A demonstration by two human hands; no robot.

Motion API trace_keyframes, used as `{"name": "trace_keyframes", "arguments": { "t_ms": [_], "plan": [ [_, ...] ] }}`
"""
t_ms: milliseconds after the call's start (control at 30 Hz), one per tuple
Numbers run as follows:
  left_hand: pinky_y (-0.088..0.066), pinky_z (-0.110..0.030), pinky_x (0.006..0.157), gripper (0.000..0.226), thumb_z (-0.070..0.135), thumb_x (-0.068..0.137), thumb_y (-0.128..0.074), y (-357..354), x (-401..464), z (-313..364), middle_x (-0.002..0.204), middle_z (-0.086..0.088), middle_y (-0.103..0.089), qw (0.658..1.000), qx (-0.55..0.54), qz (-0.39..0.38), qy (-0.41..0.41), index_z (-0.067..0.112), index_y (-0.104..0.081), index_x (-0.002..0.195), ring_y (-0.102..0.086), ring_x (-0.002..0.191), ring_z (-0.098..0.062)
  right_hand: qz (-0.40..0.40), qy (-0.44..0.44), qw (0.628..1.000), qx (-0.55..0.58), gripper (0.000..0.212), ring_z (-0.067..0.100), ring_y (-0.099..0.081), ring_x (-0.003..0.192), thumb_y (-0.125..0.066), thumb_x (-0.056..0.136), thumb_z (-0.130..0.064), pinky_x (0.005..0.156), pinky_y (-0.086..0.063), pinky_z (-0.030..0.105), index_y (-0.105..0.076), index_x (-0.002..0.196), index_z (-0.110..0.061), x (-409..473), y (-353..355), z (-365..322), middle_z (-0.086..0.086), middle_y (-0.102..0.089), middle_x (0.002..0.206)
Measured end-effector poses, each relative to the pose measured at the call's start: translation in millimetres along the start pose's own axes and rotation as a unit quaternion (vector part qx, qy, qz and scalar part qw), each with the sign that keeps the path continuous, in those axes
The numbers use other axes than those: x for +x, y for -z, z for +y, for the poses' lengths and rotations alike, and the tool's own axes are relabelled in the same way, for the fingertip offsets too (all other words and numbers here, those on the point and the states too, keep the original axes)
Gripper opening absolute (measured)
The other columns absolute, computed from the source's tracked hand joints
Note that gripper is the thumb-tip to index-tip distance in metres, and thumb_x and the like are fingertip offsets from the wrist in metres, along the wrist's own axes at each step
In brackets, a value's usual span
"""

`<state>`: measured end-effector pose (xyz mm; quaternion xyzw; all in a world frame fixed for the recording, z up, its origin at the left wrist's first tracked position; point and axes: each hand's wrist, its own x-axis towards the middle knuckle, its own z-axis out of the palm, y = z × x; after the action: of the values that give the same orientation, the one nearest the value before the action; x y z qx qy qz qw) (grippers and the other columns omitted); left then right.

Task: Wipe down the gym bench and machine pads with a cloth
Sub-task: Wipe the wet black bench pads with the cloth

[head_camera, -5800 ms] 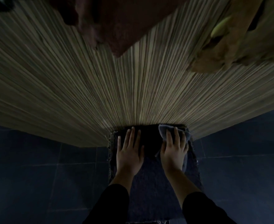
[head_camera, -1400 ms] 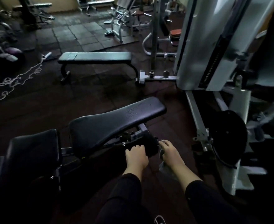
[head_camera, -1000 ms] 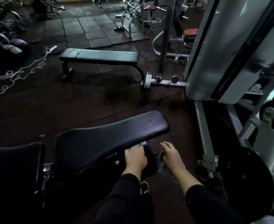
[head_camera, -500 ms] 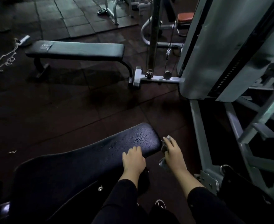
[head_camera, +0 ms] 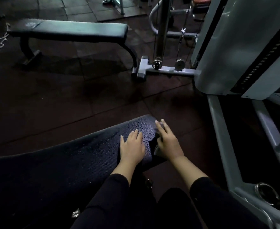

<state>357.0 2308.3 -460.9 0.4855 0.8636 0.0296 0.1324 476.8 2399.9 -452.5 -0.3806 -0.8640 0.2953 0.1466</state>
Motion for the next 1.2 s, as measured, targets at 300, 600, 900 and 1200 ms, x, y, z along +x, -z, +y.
{"name": "trace_keyframes", "arguments": {
  "t_ms": [300, 600, 900, 1200],
  "plan": [
    [0.004, -0.048, 0.118, 0.052, 0.047, 0.100, -0.024, -62.0, 44.3, -26.2, 0.160, 0.014, -0.013, 0.990, -0.018, 0.136, -0.035, 0.037, -0.022, 0.151, -0.004, 0.148, -0.006, 0.036, 0.076, 0.991, -0.100, 0.046, 0.018, -0.055, 0.121, -0.054, 0.092, -0.038, 0.115, -0.021, 0.032, -0.049, 0.138, -0.033, 30.7, -46.4, 36.9, -0.007, -0.061, 0.131],
    [0.006, -0.047, 0.118, 0.052, 0.047, 0.100, -0.022, -64.4, 44.4, -26.7, 0.161, 0.014, -0.010, 0.988, -0.017, 0.146, -0.037, 0.038, -0.018, 0.152, -0.003, 0.148, -0.006, 0.171, 0.114, 0.978, -0.014, 0.040, 0.022, -0.048, 0.085, -0.056, 0.064, -0.043, 0.083, -0.043, 0.037, -0.057, 0.089, -0.011, 22.7, -50.5, 50.4, 0.000, -0.046, 0.090],
    [0.006, -0.047, 0.119, 0.052, 0.048, 0.101, -0.021, -64.4, 41.9, -30.5, 0.161, 0.013, -0.010, 0.988, -0.029, 0.142, -0.044, 0.037, -0.019, 0.152, -0.003, 0.148, -0.007, 0.448, 0.116, 0.886, -0.037, 0.033, 0.029, -0.060, 0.083, -0.059, 0.078, -0.024, 0.074, -0.048, 0.038, -0.072, 0.106, -0.010, -7.0, -35.0, 56.1, 0.014, -0.061, 0.098],
    [0.005, -0.047, 0.120, 0.052, 0.044, 0.101, -0.022, -60.9, 39.7, -30.8, 0.161, 0.012, -0.011, 0.988, -0.040, 0.139, -0.049, 0.035, -0.021, 0.152, -0.004, 0.148, -0.009, 0.105, 0.078, 0.988, -0.077, 0.069, 0.007, -0.050, 0.126, -0.037, 0.062, -0.059, 0.110, -0.029, 0.045, -0.062, 0.122, -0.037, -13.3, -34.1, 50.5, -0.015, -0.063, 0.125]
  ]
}}
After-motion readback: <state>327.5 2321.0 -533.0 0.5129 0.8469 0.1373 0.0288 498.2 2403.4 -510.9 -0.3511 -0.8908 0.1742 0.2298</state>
